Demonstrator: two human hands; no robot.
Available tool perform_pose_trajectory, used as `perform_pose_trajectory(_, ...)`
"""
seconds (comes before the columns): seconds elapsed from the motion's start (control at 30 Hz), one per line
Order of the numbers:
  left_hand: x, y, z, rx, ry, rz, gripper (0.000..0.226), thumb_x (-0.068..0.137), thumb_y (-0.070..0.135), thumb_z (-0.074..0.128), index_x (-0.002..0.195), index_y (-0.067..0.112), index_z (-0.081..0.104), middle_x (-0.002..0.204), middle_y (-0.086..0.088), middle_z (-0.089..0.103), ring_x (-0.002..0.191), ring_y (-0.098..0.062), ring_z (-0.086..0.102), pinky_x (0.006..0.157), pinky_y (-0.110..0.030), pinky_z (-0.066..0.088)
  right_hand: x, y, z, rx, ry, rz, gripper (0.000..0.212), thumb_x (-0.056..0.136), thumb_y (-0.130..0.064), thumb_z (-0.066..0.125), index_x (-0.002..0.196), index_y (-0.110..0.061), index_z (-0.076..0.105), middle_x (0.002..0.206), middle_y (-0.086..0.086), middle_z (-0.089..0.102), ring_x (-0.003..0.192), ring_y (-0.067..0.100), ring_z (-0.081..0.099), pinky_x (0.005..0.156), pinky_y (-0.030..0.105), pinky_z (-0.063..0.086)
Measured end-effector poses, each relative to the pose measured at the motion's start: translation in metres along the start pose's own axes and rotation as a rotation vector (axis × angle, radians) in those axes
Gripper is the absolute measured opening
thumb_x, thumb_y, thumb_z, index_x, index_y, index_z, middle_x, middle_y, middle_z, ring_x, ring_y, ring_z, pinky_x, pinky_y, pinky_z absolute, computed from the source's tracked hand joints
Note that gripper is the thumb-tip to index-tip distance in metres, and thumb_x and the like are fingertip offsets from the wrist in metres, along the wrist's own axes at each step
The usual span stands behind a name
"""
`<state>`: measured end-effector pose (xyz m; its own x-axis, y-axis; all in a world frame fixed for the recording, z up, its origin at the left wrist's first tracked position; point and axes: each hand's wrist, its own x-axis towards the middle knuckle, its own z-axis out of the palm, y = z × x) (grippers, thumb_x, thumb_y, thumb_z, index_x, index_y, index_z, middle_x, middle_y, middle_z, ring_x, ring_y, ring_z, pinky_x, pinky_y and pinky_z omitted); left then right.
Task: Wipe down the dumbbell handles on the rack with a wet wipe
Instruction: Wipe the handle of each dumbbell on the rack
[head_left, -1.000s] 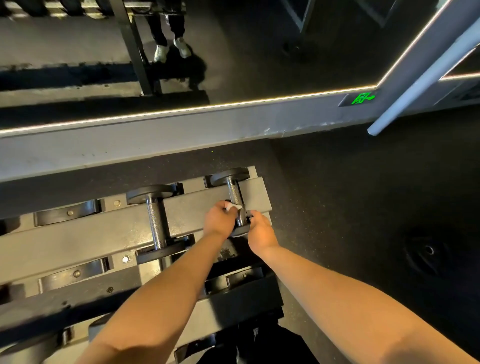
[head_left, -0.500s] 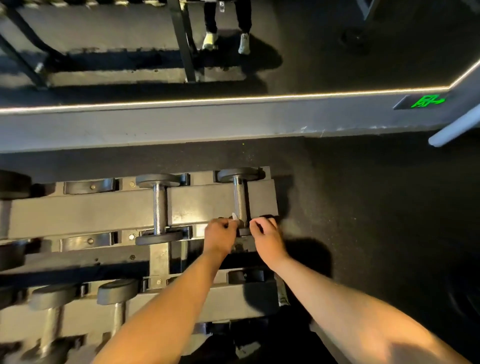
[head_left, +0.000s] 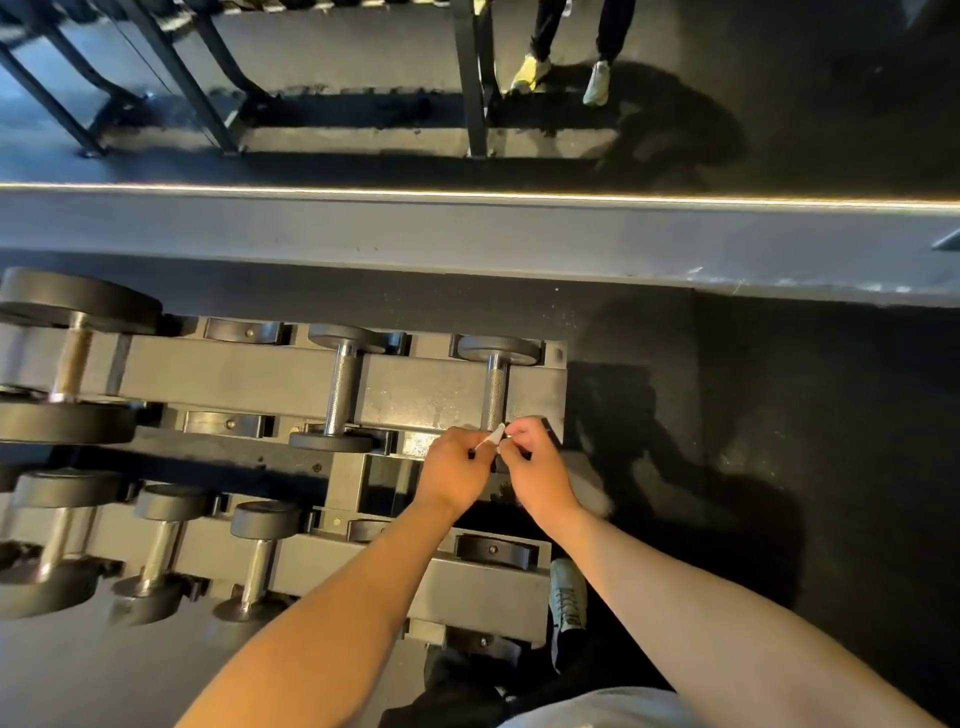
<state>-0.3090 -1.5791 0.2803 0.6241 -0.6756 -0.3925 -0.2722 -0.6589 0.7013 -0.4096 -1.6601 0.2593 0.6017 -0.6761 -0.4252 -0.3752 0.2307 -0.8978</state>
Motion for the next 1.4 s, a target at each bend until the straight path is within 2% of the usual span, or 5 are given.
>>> perform_pose_trajectory(0.2, -0.006, -0.009, 0.013, -0.106, -0.026, 0.046, 0.029, 0.104, 0.022, 0.046, 0.129, 0.033, 0.056, 0.107, 0.009, 0.07, 0.101, -0.01, 0.066, 0.093, -0.04, 0.056, 0.013, -0.01, 0.008, 0.052, -0.039, 0.064, 0.008, 0.099, -0.019, 0.059, 0.103, -0.026, 0.059, 0.097, 0.003, 0.068, 0.093, 0.014, 0.067, 0.077, 0.026, 0.054)
perform_pose_trajectory(0.57, 0.007, -0.015, 0.009, -0.095, 0.008, -0.186, 0.085, 0.087, 0.043, 0.074, 0.156, 0.028, 0.026, 0.153, 0.001, 0.035, 0.143, -0.02, 0.028, 0.119, -0.044, 0.029, 0.036, -0.001, 0.016, -0.013, 0.126, 0.253, 0.02, 0.095, -0.002, 0.061, 0.104, -0.015, 0.074, 0.101, -0.003, 0.07, 0.098, 0.014, 0.065, 0.08, 0.019, 0.047)
perform_pose_trajectory(0.8, 0.017, -0.045, -0.005, -0.184, -0.127, -0.238, 0.103, 0.063, 0.073, 0.077, 0.149, 0.039, 0.032, 0.139, 0.008, 0.045, 0.133, -0.017, 0.041, 0.116, -0.047, 0.037, 0.061, -0.007, 0.024, 0.025, 0.222, 0.369, 0.025, 0.096, -0.003, 0.061, 0.112, -0.014, 0.075, 0.115, 0.001, 0.072, 0.096, 0.011, 0.061, 0.082, 0.021, 0.048)
perform_pose_trajectory(1.13, 0.027, -0.06, -0.024, -0.364, -0.296, -0.24, 0.088, 0.075, 0.054, 0.083, 0.148, 0.031, 0.039, 0.135, -0.002, 0.052, 0.119, -0.015, 0.059, 0.106, -0.029, 0.044, 0.044, -0.011, 0.016, -0.003, -0.263, 0.499, 0.025, 0.101, -0.009, 0.051, 0.113, -0.023, 0.068, 0.112, -0.003, 0.066, 0.105, 0.011, 0.06, 0.105, 0.028, 0.038)
perform_pose_trajectory(1.4, 0.017, -0.042, -0.032, -0.001, -0.238, -0.178, 0.086, 0.083, 0.059, 0.073, 0.154, 0.034, 0.031, 0.149, 0.001, 0.03, 0.142, -0.02, 0.019, 0.117, -0.041, 0.024, 0.056, -0.011, 0.028, -0.212, -0.155, 0.491, 0.034, 0.09, -0.025, 0.074, 0.12, -0.01, 0.068, 0.103, 0.001, 0.069, 0.097, 0.017, 0.065, 0.09, 0.033, 0.052)
